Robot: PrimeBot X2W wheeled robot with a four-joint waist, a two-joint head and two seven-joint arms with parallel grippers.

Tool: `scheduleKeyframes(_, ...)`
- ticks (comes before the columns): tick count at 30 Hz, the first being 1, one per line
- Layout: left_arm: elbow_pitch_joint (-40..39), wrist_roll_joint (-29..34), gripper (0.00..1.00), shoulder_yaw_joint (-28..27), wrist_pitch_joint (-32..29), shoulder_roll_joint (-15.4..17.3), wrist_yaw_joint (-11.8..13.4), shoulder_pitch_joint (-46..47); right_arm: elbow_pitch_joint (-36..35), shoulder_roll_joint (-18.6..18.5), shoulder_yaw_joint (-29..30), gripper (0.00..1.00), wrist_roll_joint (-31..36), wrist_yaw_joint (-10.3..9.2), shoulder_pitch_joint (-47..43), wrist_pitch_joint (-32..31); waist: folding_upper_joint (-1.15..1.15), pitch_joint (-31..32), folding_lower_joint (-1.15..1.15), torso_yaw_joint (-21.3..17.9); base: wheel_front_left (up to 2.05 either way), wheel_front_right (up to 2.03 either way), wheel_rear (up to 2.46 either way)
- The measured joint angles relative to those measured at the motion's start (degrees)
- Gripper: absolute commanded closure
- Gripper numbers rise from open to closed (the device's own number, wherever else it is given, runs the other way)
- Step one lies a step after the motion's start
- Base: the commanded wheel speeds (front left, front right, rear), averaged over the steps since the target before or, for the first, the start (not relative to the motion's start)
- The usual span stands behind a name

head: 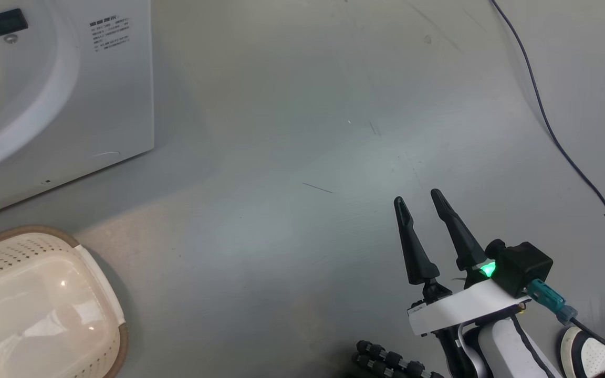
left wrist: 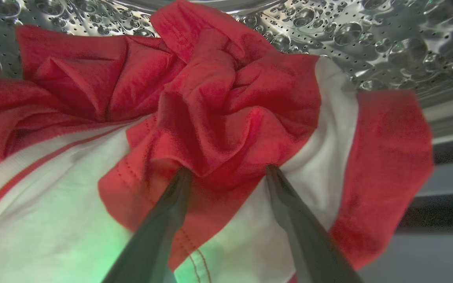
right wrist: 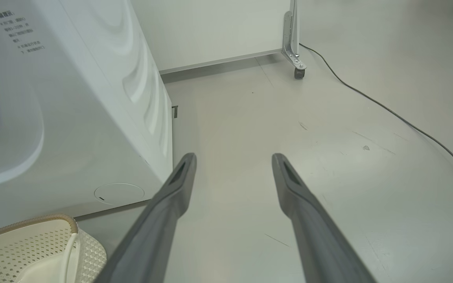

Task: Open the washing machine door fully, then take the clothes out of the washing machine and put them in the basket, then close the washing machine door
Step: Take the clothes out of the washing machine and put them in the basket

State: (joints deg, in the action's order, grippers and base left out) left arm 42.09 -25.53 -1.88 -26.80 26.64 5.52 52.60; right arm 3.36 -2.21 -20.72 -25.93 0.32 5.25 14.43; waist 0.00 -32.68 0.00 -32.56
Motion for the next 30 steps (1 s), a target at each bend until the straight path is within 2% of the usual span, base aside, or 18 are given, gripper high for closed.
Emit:
scheduleKeyframes(17,2.6,0.4,0.00,0.8,4.2,-0.3,0.4,1.6,-0.4,0.0,-0.7,0.00,-0.3,-0.49,1.2,0.0,0.00,-0.7,0.00,0.2,0.00,0.00,0.00)
scheduleKeyframes(18,3.5,1.7,1.00,2.2,4.2,-0.3,-0.9,2.4,-0.4,0.0,-0.7,0.00,-0.3,-0.57,1.3,0.0,0.00,-0.7,0.00,0.2,0.00,0.00,0.00)
scheduleKeyframes(30,5.6,1.8,1.00,2.7,6.3,-1.0,-3.4,2.9,-0.3,0.0,-1.4,0.00,-0.3,-1.00,1.7,0.0,0.00,0.2,0.00,0.2,0.00,0.00,0.00)
